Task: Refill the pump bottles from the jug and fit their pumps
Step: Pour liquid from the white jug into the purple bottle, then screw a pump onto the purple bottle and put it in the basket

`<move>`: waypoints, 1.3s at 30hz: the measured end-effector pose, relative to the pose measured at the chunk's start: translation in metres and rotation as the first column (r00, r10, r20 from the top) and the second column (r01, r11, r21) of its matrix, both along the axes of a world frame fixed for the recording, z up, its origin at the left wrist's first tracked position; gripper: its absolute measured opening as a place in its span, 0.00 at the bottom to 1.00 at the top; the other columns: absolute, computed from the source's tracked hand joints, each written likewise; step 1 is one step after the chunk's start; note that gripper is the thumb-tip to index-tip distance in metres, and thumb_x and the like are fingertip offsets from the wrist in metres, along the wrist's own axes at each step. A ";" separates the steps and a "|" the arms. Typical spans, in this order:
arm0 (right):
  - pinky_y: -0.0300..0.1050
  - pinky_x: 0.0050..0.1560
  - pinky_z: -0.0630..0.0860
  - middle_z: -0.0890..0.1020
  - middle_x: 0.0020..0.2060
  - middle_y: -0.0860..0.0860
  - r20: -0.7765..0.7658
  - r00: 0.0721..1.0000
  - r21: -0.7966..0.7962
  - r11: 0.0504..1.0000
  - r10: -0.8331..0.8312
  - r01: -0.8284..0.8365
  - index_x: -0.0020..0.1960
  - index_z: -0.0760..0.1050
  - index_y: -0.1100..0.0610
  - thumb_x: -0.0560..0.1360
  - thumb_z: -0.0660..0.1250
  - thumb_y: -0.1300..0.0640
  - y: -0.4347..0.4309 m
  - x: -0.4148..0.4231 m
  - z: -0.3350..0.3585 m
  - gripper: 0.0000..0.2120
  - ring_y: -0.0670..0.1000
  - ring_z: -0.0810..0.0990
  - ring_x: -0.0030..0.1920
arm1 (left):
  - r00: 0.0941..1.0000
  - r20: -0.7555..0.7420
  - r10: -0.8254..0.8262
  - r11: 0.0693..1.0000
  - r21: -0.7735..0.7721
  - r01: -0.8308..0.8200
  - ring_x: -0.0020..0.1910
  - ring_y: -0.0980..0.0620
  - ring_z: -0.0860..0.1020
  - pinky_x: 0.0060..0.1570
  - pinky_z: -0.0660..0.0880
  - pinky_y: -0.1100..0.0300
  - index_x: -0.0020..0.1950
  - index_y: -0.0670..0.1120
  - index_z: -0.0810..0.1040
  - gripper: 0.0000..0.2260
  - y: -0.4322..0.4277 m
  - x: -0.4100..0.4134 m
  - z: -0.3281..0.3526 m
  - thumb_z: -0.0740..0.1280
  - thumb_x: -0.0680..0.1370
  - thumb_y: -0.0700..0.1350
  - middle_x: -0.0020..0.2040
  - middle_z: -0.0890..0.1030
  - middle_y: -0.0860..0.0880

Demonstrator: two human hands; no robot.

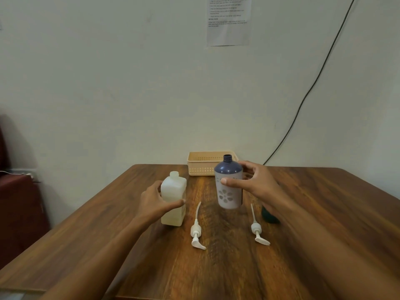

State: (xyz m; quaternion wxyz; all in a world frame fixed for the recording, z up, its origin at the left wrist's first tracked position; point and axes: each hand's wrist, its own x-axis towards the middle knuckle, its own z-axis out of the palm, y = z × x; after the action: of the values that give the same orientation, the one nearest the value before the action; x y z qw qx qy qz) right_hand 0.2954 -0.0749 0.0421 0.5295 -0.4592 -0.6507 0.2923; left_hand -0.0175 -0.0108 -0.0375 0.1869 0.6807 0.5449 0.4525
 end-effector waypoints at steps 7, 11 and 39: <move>0.39 0.49 0.83 0.86 0.58 0.44 0.011 1.000 0.002 1.000 -0.015 0.015 0.65 0.81 0.49 0.61 0.84 0.43 0.000 0.000 0.001 0.35 0.46 0.84 0.57 | 0.999 0.041 -0.013 1.000 -0.010 0.014 0.56 0.52 0.80 0.45 0.80 0.61 0.70 0.50 0.74 0.44 0.001 -0.005 -0.005 0.80 0.58 0.67 0.64 0.81 0.49; 0.47 0.56 0.84 0.86 0.59 0.46 -0.007 1.000 -0.007 1.000 -0.013 0.013 0.66 0.81 0.50 0.61 0.85 0.44 -0.001 0.001 0.000 0.35 0.48 0.84 0.59 | 0.998 0.034 -0.055 0.998 -0.037 0.056 0.61 0.49 0.79 0.53 0.82 0.53 0.73 0.51 0.70 0.48 -0.005 -0.004 -0.002 0.79 0.59 0.68 0.69 0.78 0.48; 0.32 0.41 0.81 0.85 0.48 0.29 -0.034 0.999 0.063 0.998 0.000 0.002 0.54 0.80 0.37 0.56 0.84 0.36 -0.009 -0.007 0.022 0.28 0.42 0.83 0.55 | 0.898 -0.033 -0.439 0.888 0.135 0.439 0.63 0.51 0.79 0.59 0.81 0.51 0.77 0.56 0.65 0.43 -0.048 0.114 0.082 0.80 0.66 0.62 0.70 0.76 0.54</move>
State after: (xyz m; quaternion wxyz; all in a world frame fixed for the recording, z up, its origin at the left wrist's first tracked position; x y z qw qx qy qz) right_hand 0.2888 -0.0839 0.0643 0.5546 -0.4375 -0.6504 0.2792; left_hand 0.0965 -0.0588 0.0442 0.2360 0.7980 0.3440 0.4349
